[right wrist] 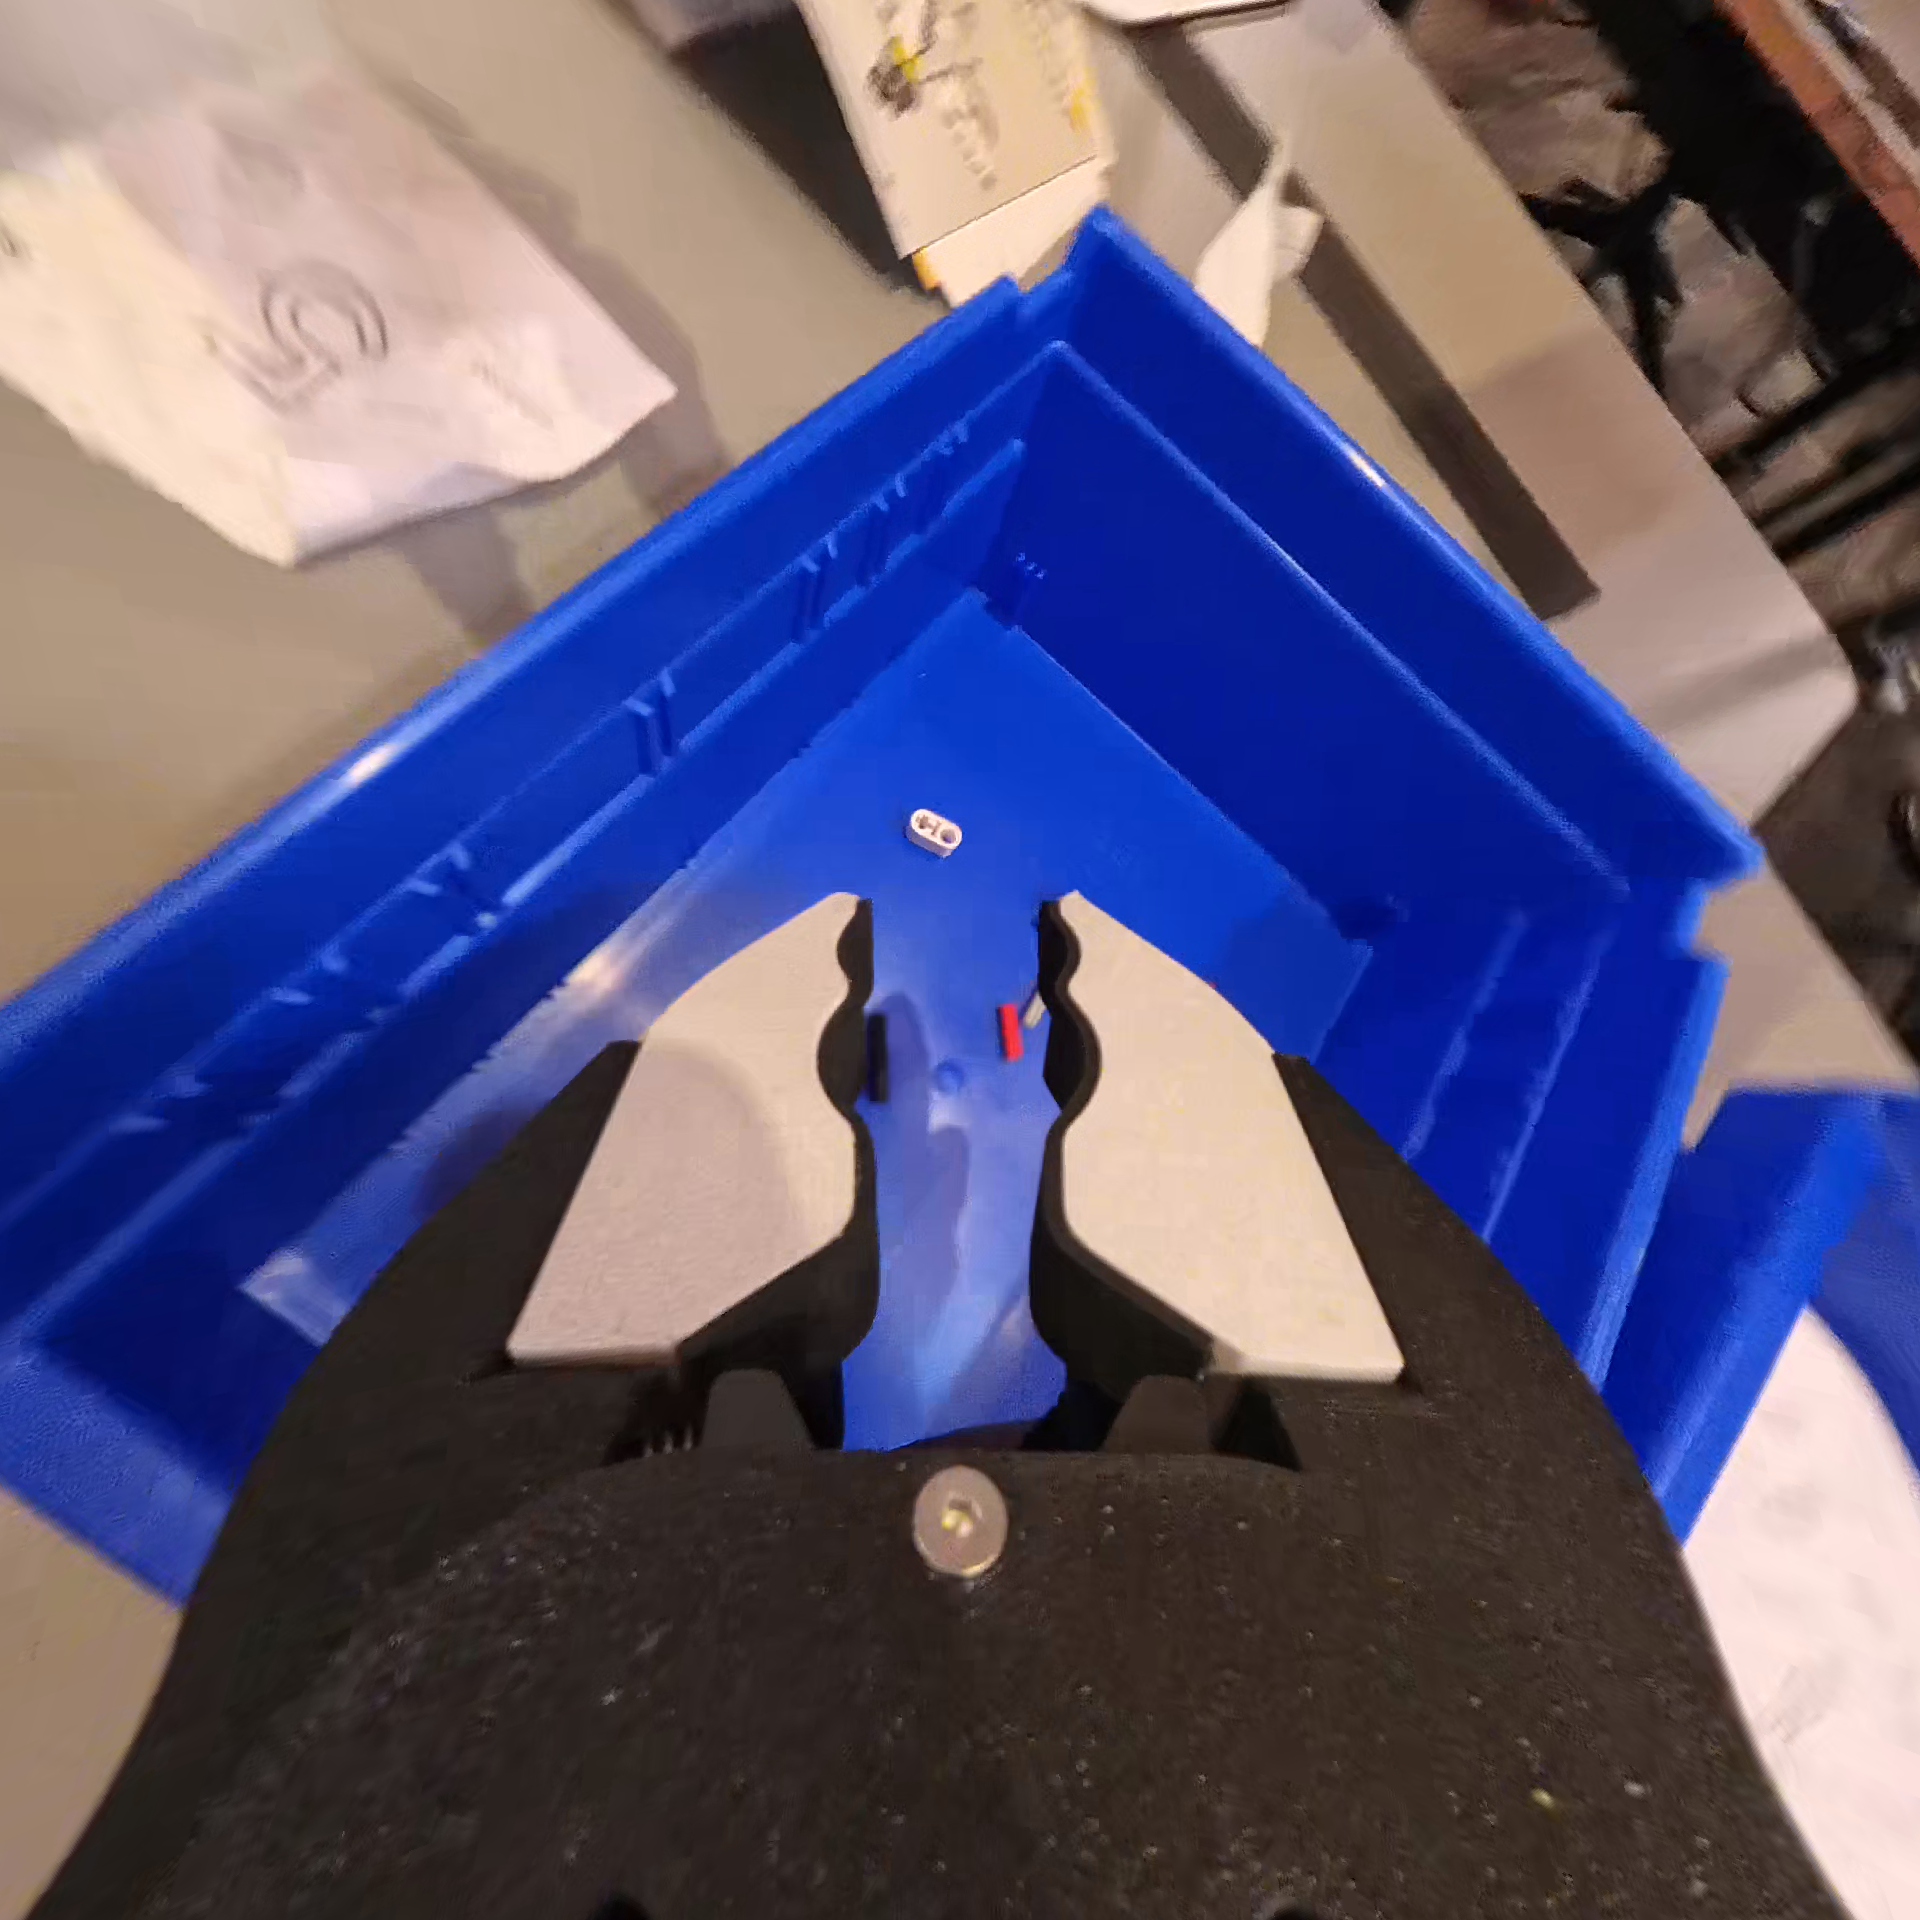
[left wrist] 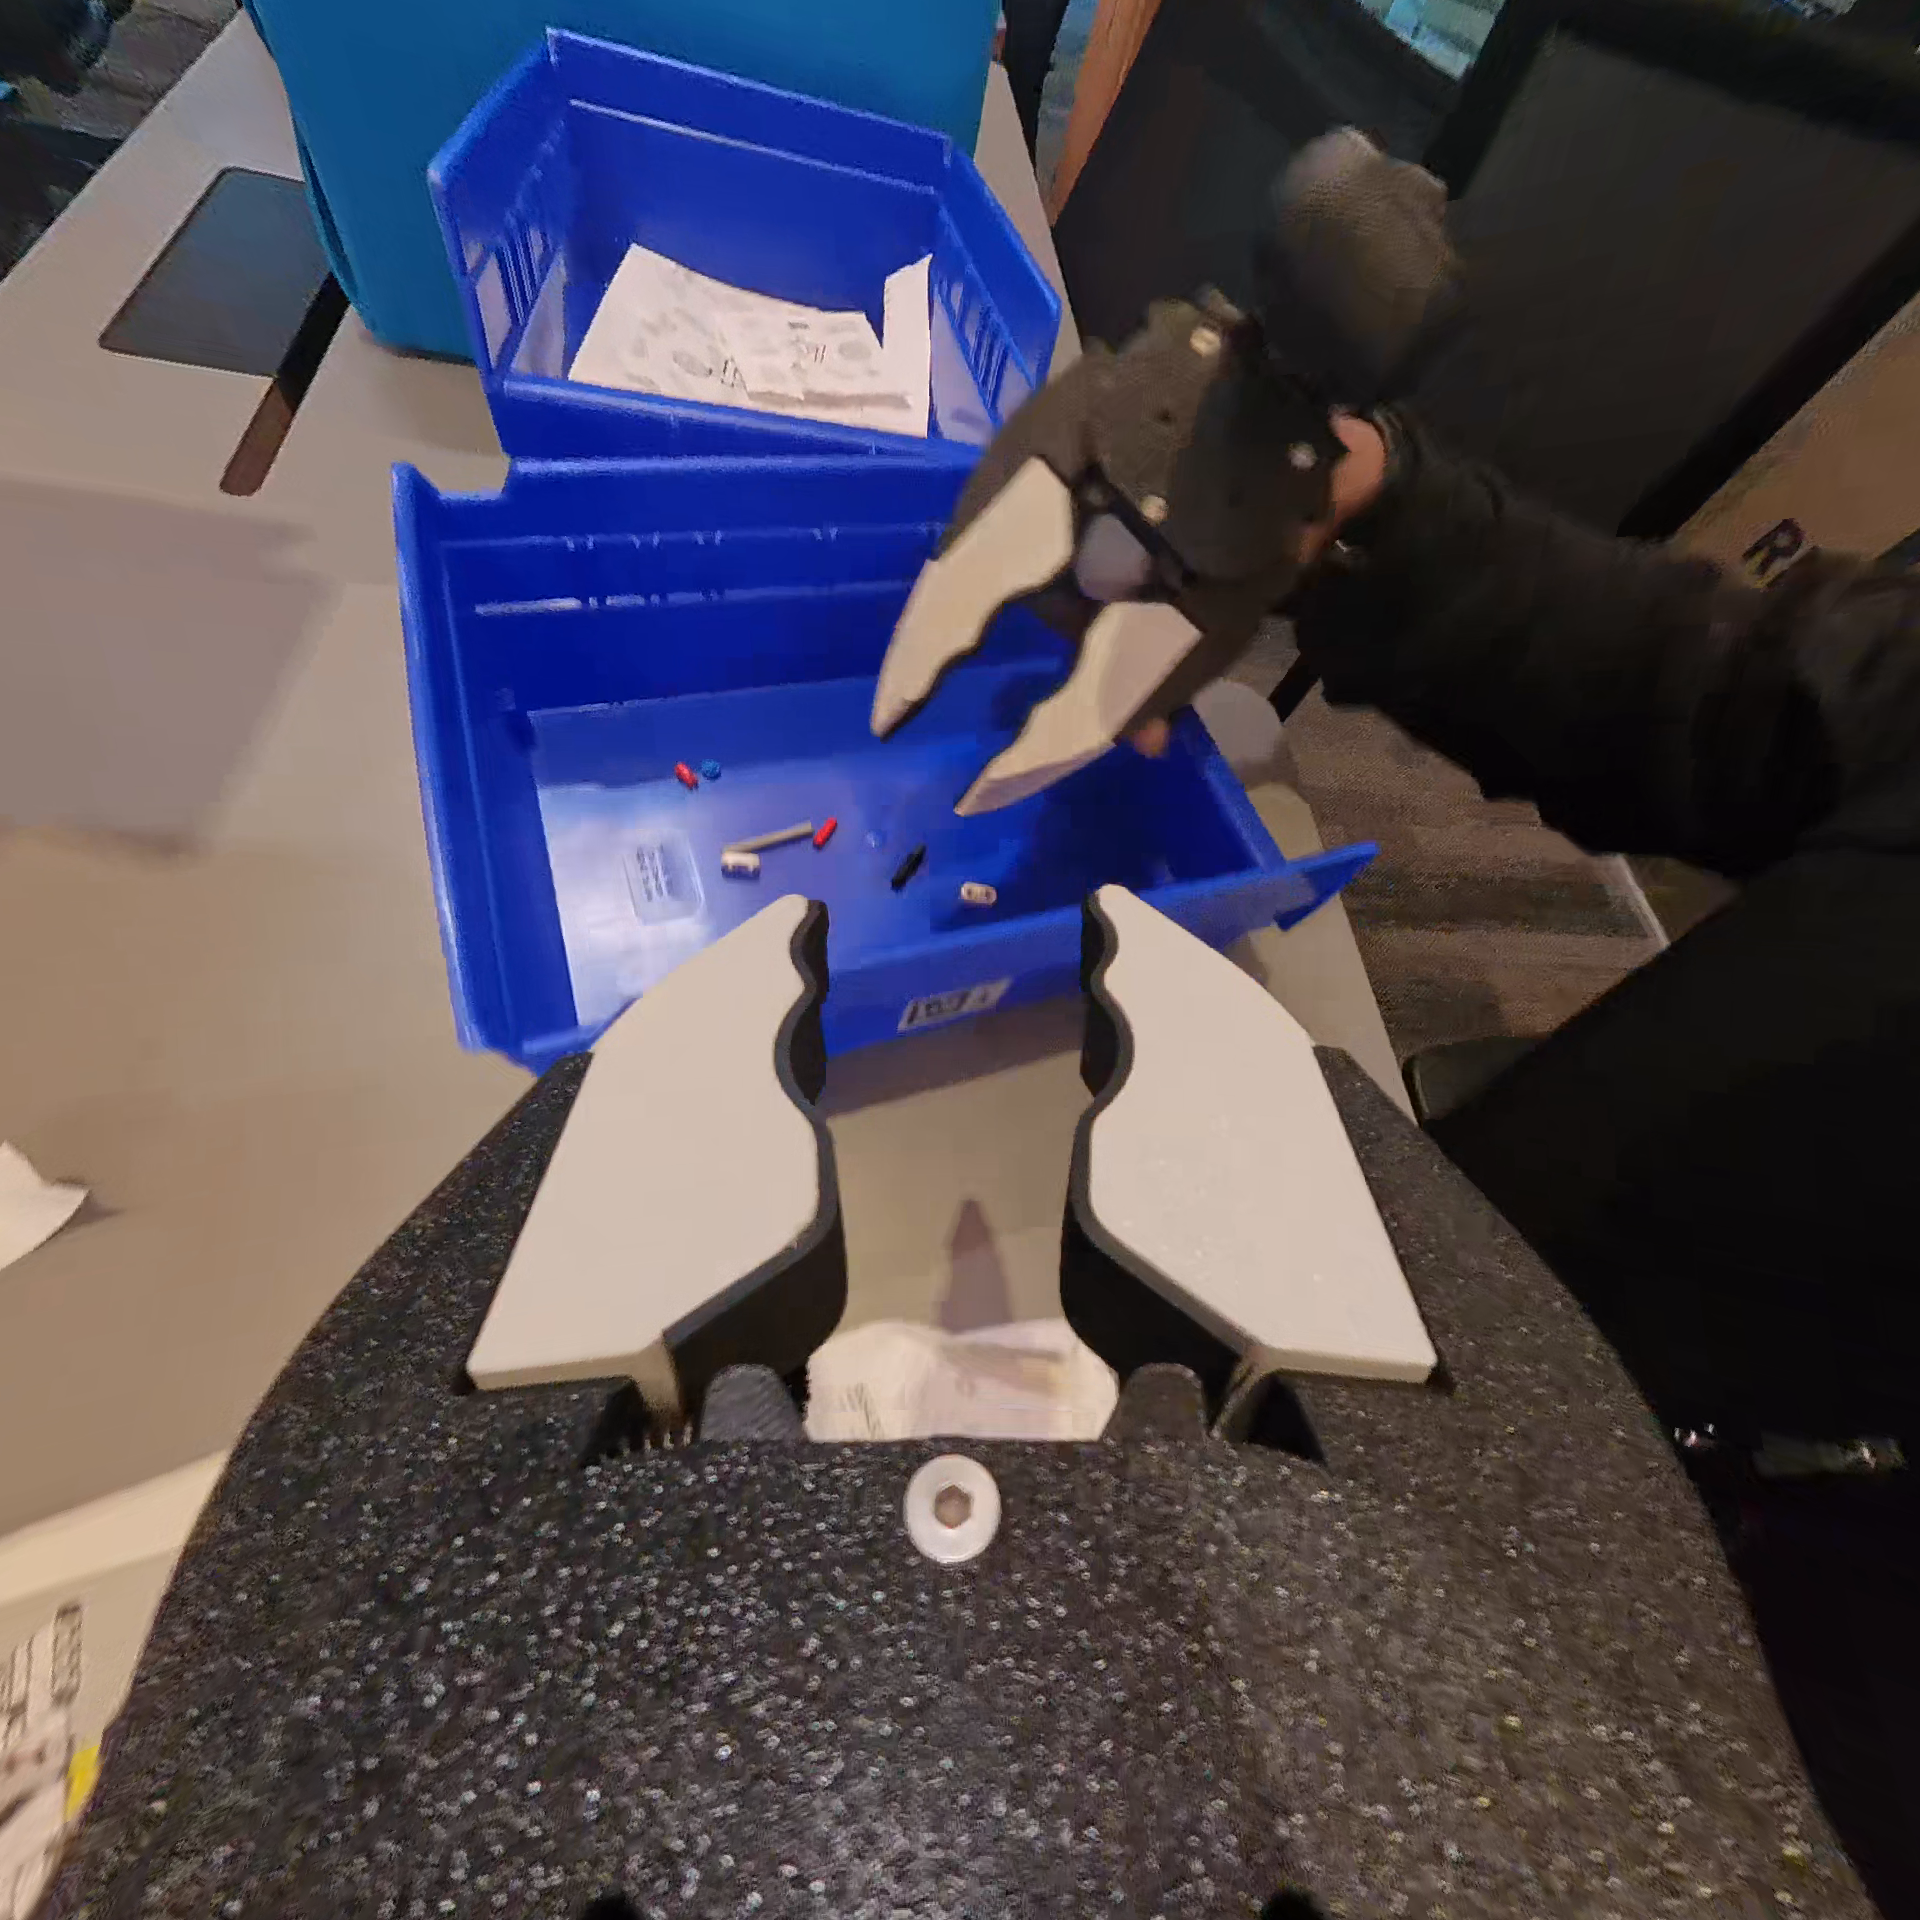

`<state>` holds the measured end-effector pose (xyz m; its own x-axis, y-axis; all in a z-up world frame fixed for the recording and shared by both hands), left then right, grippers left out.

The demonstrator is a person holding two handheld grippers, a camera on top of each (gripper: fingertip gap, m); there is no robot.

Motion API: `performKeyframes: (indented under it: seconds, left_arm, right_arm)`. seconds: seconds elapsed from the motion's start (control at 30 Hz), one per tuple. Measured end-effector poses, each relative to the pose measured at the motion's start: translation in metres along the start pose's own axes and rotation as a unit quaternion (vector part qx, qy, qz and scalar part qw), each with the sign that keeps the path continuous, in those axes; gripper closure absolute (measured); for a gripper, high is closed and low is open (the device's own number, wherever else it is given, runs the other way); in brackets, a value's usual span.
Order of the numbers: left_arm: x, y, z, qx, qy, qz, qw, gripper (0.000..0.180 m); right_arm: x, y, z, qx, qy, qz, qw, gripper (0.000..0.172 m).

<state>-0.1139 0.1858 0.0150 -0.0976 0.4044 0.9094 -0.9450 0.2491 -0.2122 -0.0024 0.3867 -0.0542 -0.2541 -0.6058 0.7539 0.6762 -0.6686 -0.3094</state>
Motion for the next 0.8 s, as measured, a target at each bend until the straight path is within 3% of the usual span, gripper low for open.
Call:
performKeyframes:
  seconds: [0.23,0.3,0.37,0.47,0.53,0.63,0.7,0.8]
  left_arm:
    - [-0.042,-0.022,0.045,0.028,-0.011,0.005,1.0,0.136]
    - [-0.054,-0.027,0.057,0.036,-0.011,0.01,0.999,0.136]
    - [-0.065,-0.03,0.067,0.042,-0.01,0.015,0.999,0.136]
    - [-0.076,-0.032,0.08,0.051,-0.015,0.025,0.998,0.137]
    - [-0.082,-0.032,0.085,0.048,-0.021,0.036,0.998,0.137]
    - [-0.091,-0.033,0.089,0.043,-0.023,0.045,0.998,0.138]
    - [-0.096,-0.035,0.09,0.038,-0.021,0.047,0.998,0.138]
    - [-0.1,-0.037,0.089,0.028,-0.017,0.047,0.998,0.139]
  right_arm:
    - [-0.001,-0.013,-0.079,0.137,0.135,0.145,0.97,0.142]
    - [-0.006,-0.016,-0.092,0.148,0.16,0.152,0.964,0.144]
    - [-0.006,-0.017,-0.097,0.156,0.157,0.14,0.965,0.162]
    - [-0.007,-0.017,-0.096,0.152,0.156,0.11,0.97,0.164]
    - [-0.009,-0.017,-0.087,0.146,0.143,0.062,0.977,0.164]
    - [-0.01,-0.02,-0.063,0.147,0.079,-0.093,0.982,0.163]
    - [-0.011,-0.022,-0.04,0.158,0.005,-0.218,0.963,0.163]
    - [-0.016,-0.023,-0.01,0.194,-0.103,-0.354,0.909,0.164]
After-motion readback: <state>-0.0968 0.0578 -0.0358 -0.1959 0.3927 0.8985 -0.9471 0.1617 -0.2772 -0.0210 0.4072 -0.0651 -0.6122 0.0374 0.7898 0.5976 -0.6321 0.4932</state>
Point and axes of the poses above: each gripper's, where its closed fingertips meet, z back along the fingers, x out of its top, y = z × x across the jaws, the point moved 9 cm from there along z, back along the fingers, and after that the axes turned 7 degrees about -y, right-handed, at the moved point
